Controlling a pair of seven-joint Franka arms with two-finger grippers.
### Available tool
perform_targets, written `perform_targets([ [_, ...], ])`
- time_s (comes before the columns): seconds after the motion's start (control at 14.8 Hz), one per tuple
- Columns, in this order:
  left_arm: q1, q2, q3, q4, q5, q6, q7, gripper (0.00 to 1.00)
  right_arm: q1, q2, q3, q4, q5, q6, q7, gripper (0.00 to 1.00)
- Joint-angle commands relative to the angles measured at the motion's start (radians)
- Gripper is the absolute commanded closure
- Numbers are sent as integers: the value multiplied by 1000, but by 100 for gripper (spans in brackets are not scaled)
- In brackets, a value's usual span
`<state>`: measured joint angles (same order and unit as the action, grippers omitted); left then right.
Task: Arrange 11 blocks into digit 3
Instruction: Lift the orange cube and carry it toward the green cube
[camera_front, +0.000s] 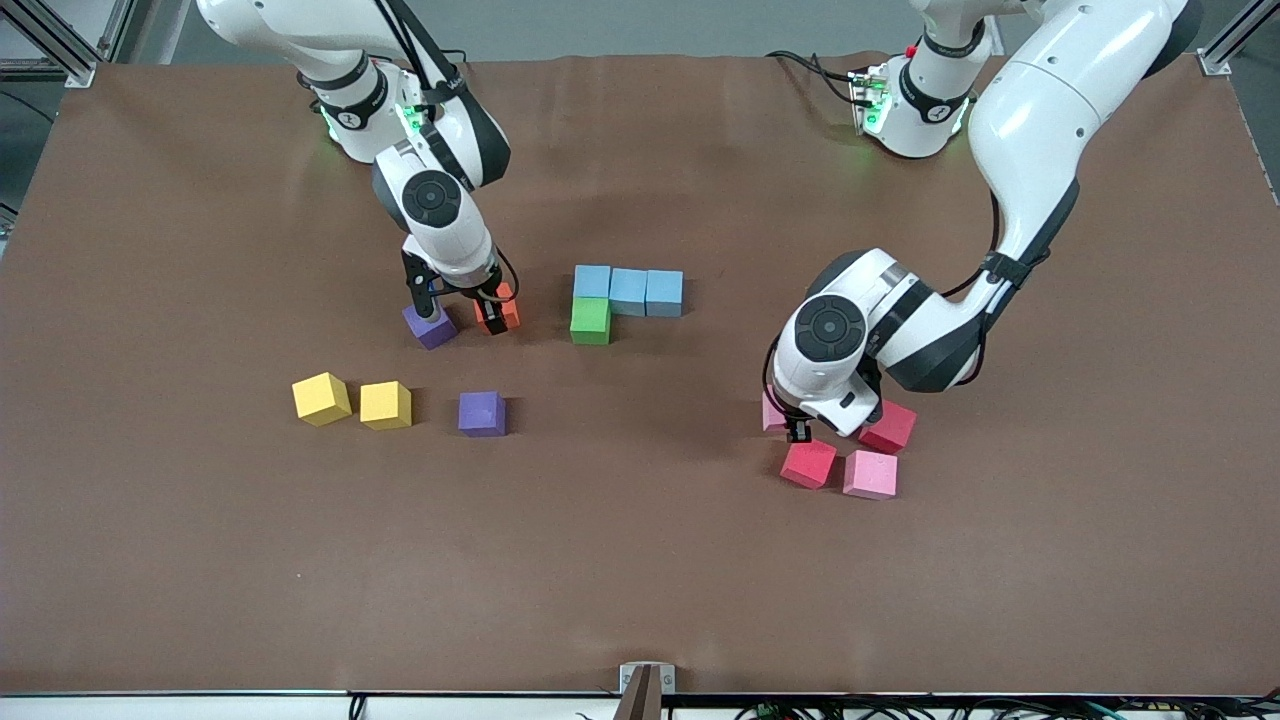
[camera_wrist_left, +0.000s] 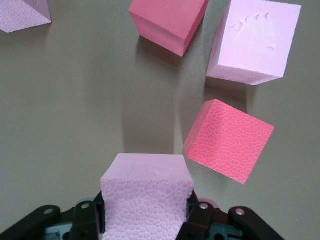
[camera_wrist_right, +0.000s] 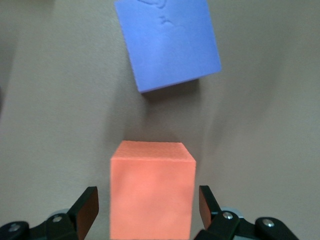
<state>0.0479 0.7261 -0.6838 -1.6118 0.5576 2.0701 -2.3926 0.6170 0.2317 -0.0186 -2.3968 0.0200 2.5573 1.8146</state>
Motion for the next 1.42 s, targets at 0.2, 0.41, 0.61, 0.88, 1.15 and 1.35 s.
perform_targets([
  [0.2,-5,-2,0,6,-7,-11,15,61,15,-8,-1,-32,12,23,11,26],
  [0.41,-5,-2,1,4,-7,-11,15,61,13,-9,-1,-30,12,23,5,67],
  [0.61,-5,1,0,4,-5,-11,15,61,13,-9,-1,-19,11,18,-9,94],
  [0.88,-7,3,1,6,-5,-10,15,61,35,-8,3,51,11,4,-167,95],
  [1.15,-5,7,1,6,-4,-8,15,61,47,12,2,175,11,-73,-335,95],
  [1.35,-5,6,1,4,-4,-8,15,61,50,85,2,374,11,-273,-495,95],
])
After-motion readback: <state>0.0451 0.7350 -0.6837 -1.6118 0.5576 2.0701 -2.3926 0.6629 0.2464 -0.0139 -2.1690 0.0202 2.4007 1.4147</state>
